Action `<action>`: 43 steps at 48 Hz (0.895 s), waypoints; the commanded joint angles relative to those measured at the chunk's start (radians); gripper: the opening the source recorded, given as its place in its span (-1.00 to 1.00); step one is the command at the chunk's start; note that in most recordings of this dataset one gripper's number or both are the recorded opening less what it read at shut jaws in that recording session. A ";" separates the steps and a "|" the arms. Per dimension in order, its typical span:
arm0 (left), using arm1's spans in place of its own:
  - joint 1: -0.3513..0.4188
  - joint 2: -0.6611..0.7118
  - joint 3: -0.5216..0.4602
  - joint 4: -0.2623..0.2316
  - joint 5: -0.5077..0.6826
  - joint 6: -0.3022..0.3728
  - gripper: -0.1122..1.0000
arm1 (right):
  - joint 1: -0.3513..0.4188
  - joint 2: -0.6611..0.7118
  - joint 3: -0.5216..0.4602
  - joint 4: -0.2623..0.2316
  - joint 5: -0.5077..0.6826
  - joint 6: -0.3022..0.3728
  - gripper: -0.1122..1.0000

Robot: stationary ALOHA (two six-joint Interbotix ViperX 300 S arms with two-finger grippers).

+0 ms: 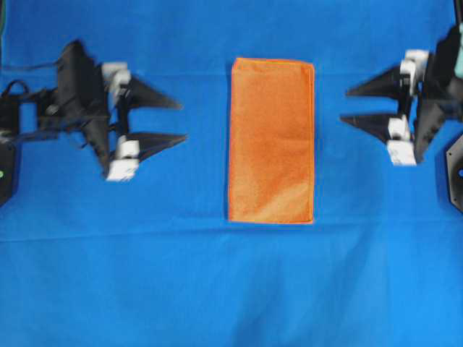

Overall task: Fold the orange towel.
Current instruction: 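Move both grippers to the strip's far end and grasp its corners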

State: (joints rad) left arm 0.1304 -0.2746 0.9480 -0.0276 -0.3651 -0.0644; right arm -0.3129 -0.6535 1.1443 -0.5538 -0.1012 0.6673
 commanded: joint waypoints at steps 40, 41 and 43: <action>0.301 0.666 -0.448 0.002 -0.020 0.005 0.82 | -0.291 0.710 -0.270 -0.084 -0.064 -0.005 0.34; 0.302 0.672 -0.453 0.002 -0.020 0.005 0.82 | -0.293 0.713 -0.270 -0.084 -0.064 -0.005 0.34; 0.307 0.683 -0.459 0.002 -0.020 0.005 0.81 | -0.298 0.715 -0.268 -0.084 -0.066 -0.005 0.34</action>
State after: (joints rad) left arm 0.4264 0.4126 0.5185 -0.0276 -0.3758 -0.0614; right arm -0.6013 0.0675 0.8882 -0.6351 -0.1611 0.6642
